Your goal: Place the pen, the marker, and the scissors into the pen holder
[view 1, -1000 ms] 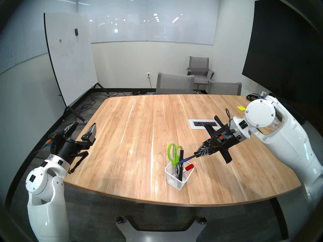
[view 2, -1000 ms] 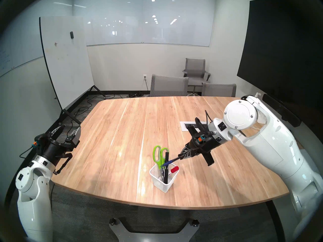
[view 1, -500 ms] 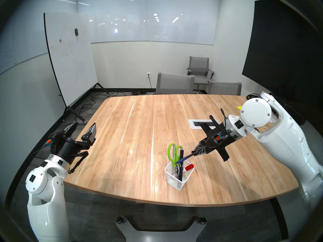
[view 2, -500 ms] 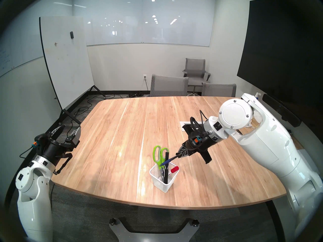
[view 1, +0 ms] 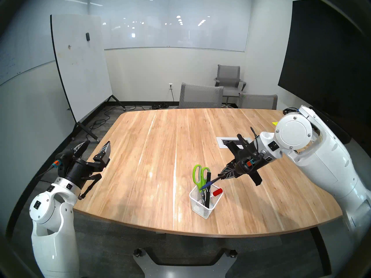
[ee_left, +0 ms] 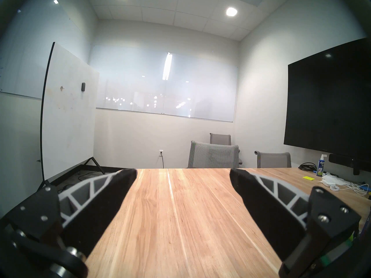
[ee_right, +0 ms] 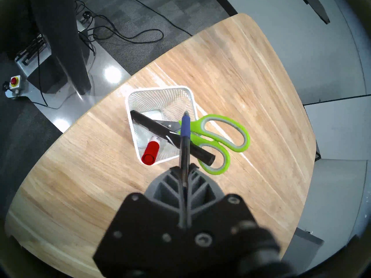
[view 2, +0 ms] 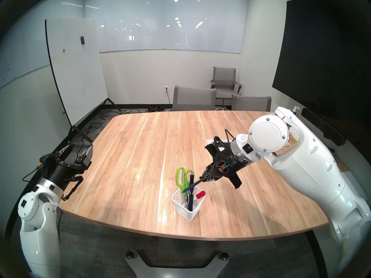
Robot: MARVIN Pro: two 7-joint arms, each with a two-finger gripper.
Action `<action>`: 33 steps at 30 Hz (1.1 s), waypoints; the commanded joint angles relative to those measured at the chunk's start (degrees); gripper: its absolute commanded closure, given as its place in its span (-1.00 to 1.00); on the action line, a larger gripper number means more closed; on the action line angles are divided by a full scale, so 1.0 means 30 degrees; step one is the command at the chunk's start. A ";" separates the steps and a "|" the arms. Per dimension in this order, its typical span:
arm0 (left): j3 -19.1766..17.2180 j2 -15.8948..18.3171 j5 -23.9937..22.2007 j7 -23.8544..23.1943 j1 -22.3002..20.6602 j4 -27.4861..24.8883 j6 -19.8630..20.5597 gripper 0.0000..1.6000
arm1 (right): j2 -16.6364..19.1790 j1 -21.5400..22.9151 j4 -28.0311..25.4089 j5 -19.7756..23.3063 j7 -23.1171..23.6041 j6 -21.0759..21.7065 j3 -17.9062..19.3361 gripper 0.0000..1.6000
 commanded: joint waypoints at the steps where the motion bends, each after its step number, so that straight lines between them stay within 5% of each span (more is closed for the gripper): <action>1: 0.0038 -0.0034 0.0010 0.0024 -0.0012 -0.0419 -0.0013 -1.00 | -0.0035 0.0173 -0.0544 -0.0439 0.0048 -0.0384 -0.0211 1.00; 33: 0.0036 -0.0039 0.0014 0.0021 -0.0014 -0.0419 -0.0011 -1.00 | 0.0015 -0.0285 -0.1306 -0.2127 -0.0438 -0.1962 -0.0889 1.00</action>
